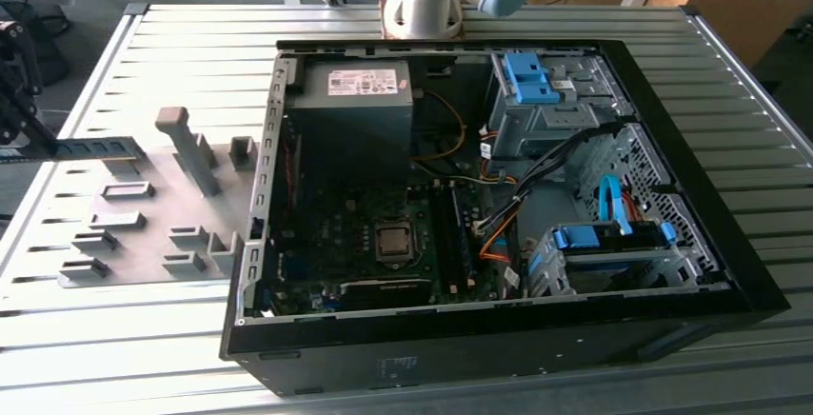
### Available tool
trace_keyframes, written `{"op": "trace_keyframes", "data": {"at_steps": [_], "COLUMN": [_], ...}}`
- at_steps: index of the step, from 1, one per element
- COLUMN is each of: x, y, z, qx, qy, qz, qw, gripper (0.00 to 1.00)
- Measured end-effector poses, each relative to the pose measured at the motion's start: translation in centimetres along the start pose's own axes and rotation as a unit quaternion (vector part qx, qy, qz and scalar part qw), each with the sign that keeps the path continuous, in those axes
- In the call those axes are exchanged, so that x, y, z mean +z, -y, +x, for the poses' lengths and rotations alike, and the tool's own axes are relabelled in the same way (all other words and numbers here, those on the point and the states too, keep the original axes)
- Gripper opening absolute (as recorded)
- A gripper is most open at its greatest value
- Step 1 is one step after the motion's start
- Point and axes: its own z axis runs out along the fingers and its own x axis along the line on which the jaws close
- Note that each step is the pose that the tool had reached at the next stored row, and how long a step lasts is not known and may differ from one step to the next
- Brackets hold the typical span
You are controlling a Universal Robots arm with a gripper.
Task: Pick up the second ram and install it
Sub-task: 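Pick up the second ram and move it above second insertion slot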
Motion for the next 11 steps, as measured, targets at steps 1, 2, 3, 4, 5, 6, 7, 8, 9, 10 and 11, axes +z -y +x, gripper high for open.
{"op": "trace_keyframes", "data": {"at_steps": [1,2,3,4,5,6,7,8,9,10,11], "x": [-0.13,-0.27,-0.42,-0.56,-0.70,-0.85,-1.41,-1.56,-1.71,-1.86,-2.16], "y": [0.00,0.00,0.00,0.00,-0.01,0.00,-0.01,-0.01,-0.01,-0.02,-0.02], "z": [0.00,0.00,0.00,0.01,0.00,0.01,0.01,0.01,0.01,0.01,0.01], "qx": [0.000,0.000,0.000,0.000,0.000,0.000,0.000,0.000,0.000,0.000,0.000], "qy": [0.0000,0.0000,0.0000,0.0000,0.0000,0.0000,0.0000,0.0000,0.0000,0.0000,0.0000], "qz": [0.0000,0.0000,0.0000,0.0000,0.0000,0.0000,0.0000,0.0000,0.0000,0.0000,0.0000], "qw": [1.0000,1.0000,1.0000,1.0000,1.0000,1.0000,1.0000,1.0000,1.0000,1.0000,1.0000], "gripper": [0.14,0.14,0.14,0.14,0.14,0.14,0.14,0.14,0.14,0.14,0.14]}}
